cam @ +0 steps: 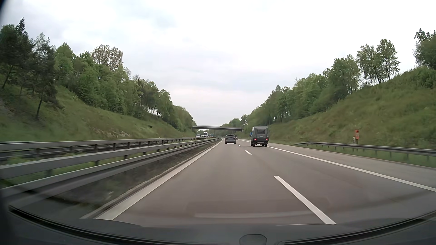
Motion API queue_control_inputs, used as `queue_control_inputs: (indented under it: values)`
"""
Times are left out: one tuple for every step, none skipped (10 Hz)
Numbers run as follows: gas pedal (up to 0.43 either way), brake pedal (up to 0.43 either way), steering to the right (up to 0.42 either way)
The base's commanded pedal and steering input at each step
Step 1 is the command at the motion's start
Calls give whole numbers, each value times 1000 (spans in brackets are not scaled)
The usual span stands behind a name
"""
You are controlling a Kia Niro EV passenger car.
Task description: Follow the waypoints while adhering to traffic rules and regulations
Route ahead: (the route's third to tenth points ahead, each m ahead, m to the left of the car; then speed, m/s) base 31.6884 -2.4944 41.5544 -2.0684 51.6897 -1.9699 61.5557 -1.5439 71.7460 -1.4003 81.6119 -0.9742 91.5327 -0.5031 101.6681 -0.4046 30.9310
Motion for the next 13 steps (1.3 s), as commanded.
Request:
queue_control_inputs:
  values:
    - [268,0,1]
    - [268,0,1]
    - [268,0,0]
    - [268,0,0]
    - [268,0,-1]
    - [268,0,-4]
    - [268,0,-5]
    - [268,0,-7]
    - [268,0,-8]
    - [268,0,-7]
    - [268,0,-7]
    - [268,0,-6]
    - [280,0,-5]
